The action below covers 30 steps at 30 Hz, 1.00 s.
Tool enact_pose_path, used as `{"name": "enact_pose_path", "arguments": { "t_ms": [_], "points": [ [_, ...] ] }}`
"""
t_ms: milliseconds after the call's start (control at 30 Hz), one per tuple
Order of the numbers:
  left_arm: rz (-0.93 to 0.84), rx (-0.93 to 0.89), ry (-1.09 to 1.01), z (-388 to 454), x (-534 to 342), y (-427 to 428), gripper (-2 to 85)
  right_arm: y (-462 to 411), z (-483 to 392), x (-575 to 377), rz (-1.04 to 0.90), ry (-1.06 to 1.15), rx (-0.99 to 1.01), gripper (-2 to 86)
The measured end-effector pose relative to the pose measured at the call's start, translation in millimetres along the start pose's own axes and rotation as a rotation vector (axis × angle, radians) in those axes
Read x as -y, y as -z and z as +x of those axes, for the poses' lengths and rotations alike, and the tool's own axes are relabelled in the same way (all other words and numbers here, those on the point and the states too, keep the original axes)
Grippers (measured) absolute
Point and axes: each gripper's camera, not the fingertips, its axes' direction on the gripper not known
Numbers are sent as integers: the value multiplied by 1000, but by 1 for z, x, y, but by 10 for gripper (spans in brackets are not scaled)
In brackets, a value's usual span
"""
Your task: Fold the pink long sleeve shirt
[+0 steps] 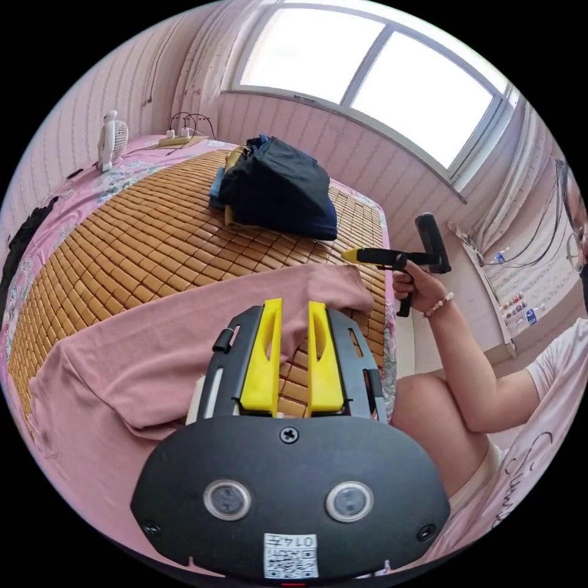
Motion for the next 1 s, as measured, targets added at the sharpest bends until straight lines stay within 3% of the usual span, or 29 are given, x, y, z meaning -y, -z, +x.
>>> {"name": "enact_pose_path", "arguments": {
  "t_ms": [233, 400, 567, 667, 733, 833, 900, 1000],
  "points": [
    [-119, 234, 38, -40, 21, -32, 72, -27, -44, 7, -106, 195, -423, 55],
    [-174, 257, 12, -47, 21, -53, 69, -26, -50, 17, -50, 138, -501, 50],
    [-157, 259, 20, -34, 28, -39, 56, -4, -62, 26, 36, 65, -512, 36],
    [-109, 122, -69, 1, 29, -32, 50, 9, -77, 28, 33, 197, -188, 21],
    [-144, 33, -80, 19, 26, -41, 33, -2, -86, 37, -193, 201, 23, 17],
    [-264, 29, -119, 39, 13, -68, 15, -25, -106, 36, -402, 233, -208, 12],
    [-244, 61, -146, 45, 4, -69, 9, -41, -112, 32, -503, 249, -275, 13],
    [-289, 46, -136, 44, 2, -59, 5, -32, -117, 39, -458, 181, -260, 8]
  ]
}}
